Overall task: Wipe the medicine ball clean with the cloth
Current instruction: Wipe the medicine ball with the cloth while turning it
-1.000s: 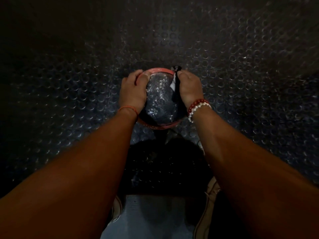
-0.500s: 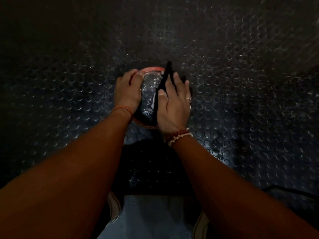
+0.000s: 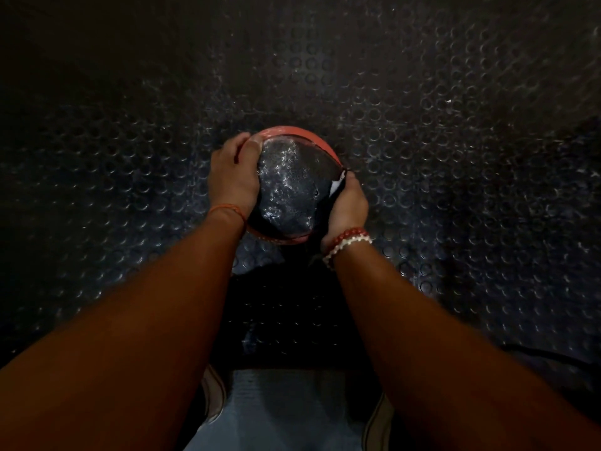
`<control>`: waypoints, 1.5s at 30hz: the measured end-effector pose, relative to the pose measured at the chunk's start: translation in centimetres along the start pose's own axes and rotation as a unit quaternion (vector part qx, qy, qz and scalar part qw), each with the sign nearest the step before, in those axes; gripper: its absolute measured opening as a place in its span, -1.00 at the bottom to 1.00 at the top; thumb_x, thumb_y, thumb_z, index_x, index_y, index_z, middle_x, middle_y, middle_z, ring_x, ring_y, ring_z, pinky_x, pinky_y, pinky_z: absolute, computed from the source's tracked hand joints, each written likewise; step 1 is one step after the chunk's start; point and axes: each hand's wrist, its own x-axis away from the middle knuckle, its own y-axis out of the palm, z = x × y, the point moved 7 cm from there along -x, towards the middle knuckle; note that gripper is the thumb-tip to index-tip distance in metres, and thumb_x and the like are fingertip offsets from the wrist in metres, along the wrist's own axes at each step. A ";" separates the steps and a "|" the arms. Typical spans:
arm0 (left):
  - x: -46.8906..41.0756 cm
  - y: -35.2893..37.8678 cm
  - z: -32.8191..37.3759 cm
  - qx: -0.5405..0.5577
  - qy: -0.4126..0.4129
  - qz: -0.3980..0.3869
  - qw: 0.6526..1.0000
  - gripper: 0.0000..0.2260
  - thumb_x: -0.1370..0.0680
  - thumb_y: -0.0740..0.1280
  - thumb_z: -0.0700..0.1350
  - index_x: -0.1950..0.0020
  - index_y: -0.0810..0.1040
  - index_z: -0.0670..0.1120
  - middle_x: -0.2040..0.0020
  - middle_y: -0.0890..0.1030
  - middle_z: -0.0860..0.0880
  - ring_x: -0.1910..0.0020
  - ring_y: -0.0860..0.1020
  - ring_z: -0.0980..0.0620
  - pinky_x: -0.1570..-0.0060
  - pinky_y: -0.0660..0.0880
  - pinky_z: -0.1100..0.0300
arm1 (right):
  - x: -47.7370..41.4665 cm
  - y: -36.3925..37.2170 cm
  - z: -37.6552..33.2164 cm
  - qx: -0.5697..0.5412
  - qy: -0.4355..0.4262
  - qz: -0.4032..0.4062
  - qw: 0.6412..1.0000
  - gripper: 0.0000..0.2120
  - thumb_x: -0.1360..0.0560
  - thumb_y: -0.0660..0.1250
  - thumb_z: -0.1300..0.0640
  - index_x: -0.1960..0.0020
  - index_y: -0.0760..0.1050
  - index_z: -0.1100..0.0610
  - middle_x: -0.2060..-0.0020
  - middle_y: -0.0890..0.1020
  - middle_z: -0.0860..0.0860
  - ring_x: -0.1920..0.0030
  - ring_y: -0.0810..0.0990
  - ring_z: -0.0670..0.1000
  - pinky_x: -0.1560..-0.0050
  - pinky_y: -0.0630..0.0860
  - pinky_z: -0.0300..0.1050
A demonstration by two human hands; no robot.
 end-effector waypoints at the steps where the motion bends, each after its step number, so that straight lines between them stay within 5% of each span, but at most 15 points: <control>1: -0.1 0.0 0.2 0.002 -0.001 0.001 1.000 -0.44 -0.36 0.15 0.40 -0.21 0.57 0.13 -0.21 0.56 -0.01 -0.16 0.54 0.02 -0.26 0.46 -0.04 | 1.2 -0.1 -0.1 0.009 -0.036 0.020 0.999 -0.67 -0.53 0.19 -0.06 -0.10 0.59 0.11 -0.16 0.59 0.09 -0.19 0.53 0.10 -0.34 0.40 0.02; 4: -0.3 0.1 0.7 -0.009 0.000 0.005 1.000 -0.38 -0.32 0.12 0.40 -0.22 0.58 0.12 -0.20 0.56 -0.01 -0.16 0.53 0.03 -0.25 0.45 0.02 | 5.7 0.7 -0.9 0.128 -0.190 0.040 0.973 -0.45 -0.54 0.10 -0.07 -0.45 0.33 0.17 -0.44 0.32 0.19 -0.45 0.25 0.13 -0.47 0.13 -0.05; 7: -0.4 0.2 0.9 -0.015 0.000 0.004 1.000 -0.35 -0.30 0.11 0.40 -0.24 0.58 0.10 -0.21 0.56 -0.03 -0.16 0.53 0.02 -0.25 0.44 0.05 | 7.7 2.5 -2.7 0.280 -0.307 0.008 0.909 -0.37 -0.50 0.03 -0.13 -0.52 0.23 0.07 -0.55 0.12 0.07 -0.55 -0.02 0.16 -0.53 -0.06 0.09; 10: -0.4 0.4 0.9 -0.017 0.006 -0.002 1.000 -0.33 -0.30 0.13 0.40 -0.24 0.58 0.06 -0.22 0.56 -0.05 -0.17 0.54 0.01 -0.27 0.44 0.06 | 5.8 3.7 -5.4 0.360 -0.358 -0.024 0.861 -0.49 -0.56 0.05 -0.08 -0.46 0.34 0.03 -0.52 0.23 0.02 -0.54 0.06 0.14 -0.52 0.00 0.13; 12: -0.4 0.4 0.7 -0.007 0.005 0.003 1.000 -0.35 -0.32 0.16 0.40 -0.23 0.59 0.06 -0.21 0.57 -0.05 -0.18 0.54 0.01 -0.28 0.44 0.00 | 3.9 4.2 -7.0 0.343 -0.360 -0.053 0.866 -0.56 -0.57 0.08 -0.03 -0.37 0.46 0.07 -0.44 0.38 0.05 -0.46 0.27 0.10 -0.48 0.17 0.03; 16: -0.5 0.5 0.3 0.004 -0.013 0.007 1.000 -0.41 -0.34 0.19 0.41 -0.20 0.60 0.10 -0.20 0.57 -0.03 -0.17 0.54 0.01 -0.27 0.46 -0.05 | 0.0 2.7 -6.8 0.195 -0.181 -0.075 0.961 -0.73 -0.57 0.16 0.03 -0.01 0.59 0.13 0.04 0.62 0.09 0.06 0.57 0.05 -0.09 0.54 -0.14; 19: -0.2 0.3 0.2 0.009 -0.019 0.013 1.000 -0.41 -0.34 0.18 0.41 -0.20 0.59 0.11 -0.21 0.57 -0.02 -0.17 0.55 0.02 -0.27 0.46 -0.05 | -0.9 0.5 -2.8 0.048 0.042 -0.048 0.997 -0.66 -0.54 0.26 -0.02 -0.09 0.58 0.23 -0.01 0.65 0.15 0.03 0.61 0.10 -0.13 0.56 -0.06; 23: -0.3 0.1 0.4 0.005 -0.009 0.011 1.000 -0.40 -0.33 0.15 0.39 -0.20 0.59 0.09 -0.20 0.57 -0.03 -0.16 0.55 0.02 -0.27 0.46 -0.03 | 1.1 -0.1 -0.3 -0.054 0.072 0.024 0.996 -0.74 -0.57 0.23 0.00 0.13 0.57 0.15 0.12 0.63 0.07 0.03 0.60 0.10 -0.12 0.55 -0.04; 26: -0.6 0.2 0.6 0.003 -0.006 0.016 1.000 -0.43 -0.36 0.16 0.37 -0.18 0.60 0.09 -0.20 0.57 -0.04 -0.16 0.54 0.01 -0.26 0.46 -0.01 | 3.0 -0.2 -0.2 -0.019 0.012 0.067 0.998 -0.68 -0.62 0.15 0.03 -0.14 0.57 0.20 -0.20 0.56 0.16 -0.20 0.53 0.13 -0.29 0.42 -0.05; 29: -0.8 0.3 0.7 -0.004 -0.004 0.022 1.000 -0.50 -0.41 0.18 0.30 -0.20 0.61 0.07 -0.21 0.57 -0.05 -0.16 0.54 0.01 -0.26 0.44 0.07 | 4.9 0.5 -0.9 0.092 -0.072 0.063 0.991 -0.56 -0.64 0.11 0.06 -0.47 0.29 0.21 -0.45 0.29 0.20 -0.44 0.27 0.16 -0.42 0.16 -0.12; 32: -1.0 0.4 0.9 -0.022 -0.001 0.022 1.000 -0.52 -0.45 0.18 0.26 -0.23 0.60 0.05 -0.24 0.56 -0.07 -0.19 0.52 0.01 -0.23 0.39 0.19 | 6.7 1.9 -1.9 0.196 -0.177 0.030 0.964 -0.47 -0.63 0.12 0.02 -0.54 0.14 0.16 -0.55 0.08 0.13 -0.55 -0.04 0.14 -0.53 -0.12 0.00; 36: -1.0 0.4 1.0 -0.019 0.001 0.019 1.000 -0.48 -0.43 0.17 0.28 -0.23 0.60 0.04 -0.23 0.56 -0.07 -0.17 0.53 0.01 -0.25 0.43 0.12 | 6.9 2.9 -2.9 0.299 -0.256 -0.011 0.919 -0.41 -0.58 0.06 -0.06 -0.57 0.05 0.03 -0.58 -0.01 0.00 -0.55 -0.18 0.21 -0.52 -0.12 0.13; 42: -1.1 0.0 0.4 -0.009 -0.012 0.027 1.000 -0.64 -0.51 0.19 0.22 -0.13 0.61 0.07 -0.19 0.58 -0.05 -0.15 0.53 0.03 -0.21 0.42 0.15 | 4.9 5.3 -6.4 0.431 -0.371 -0.095 0.817 -0.49 -0.59 0.04 -0.03 -0.53 0.18 -0.01 -0.55 0.14 -0.02 -0.56 -0.04 0.16 -0.52 -0.03 0.24; 45: -0.8 0.1 0.3 -0.004 -0.008 0.033 0.999 -0.56 -0.47 0.18 0.27 -0.14 0.62 0.04 -0.18 0.58 -0.06 -0.15 0.54 0.01 -0.21 0.43 0.11 | 2.3 6.5 -7.9 0.434 -0.350 -0.150 0.817 -0.55 -0.59 0.04 -0.03 -0.44 0.38 0.01 -0.46 0.35 0.03 -0.47 0.26 0.09 -0.50 0.13 0.07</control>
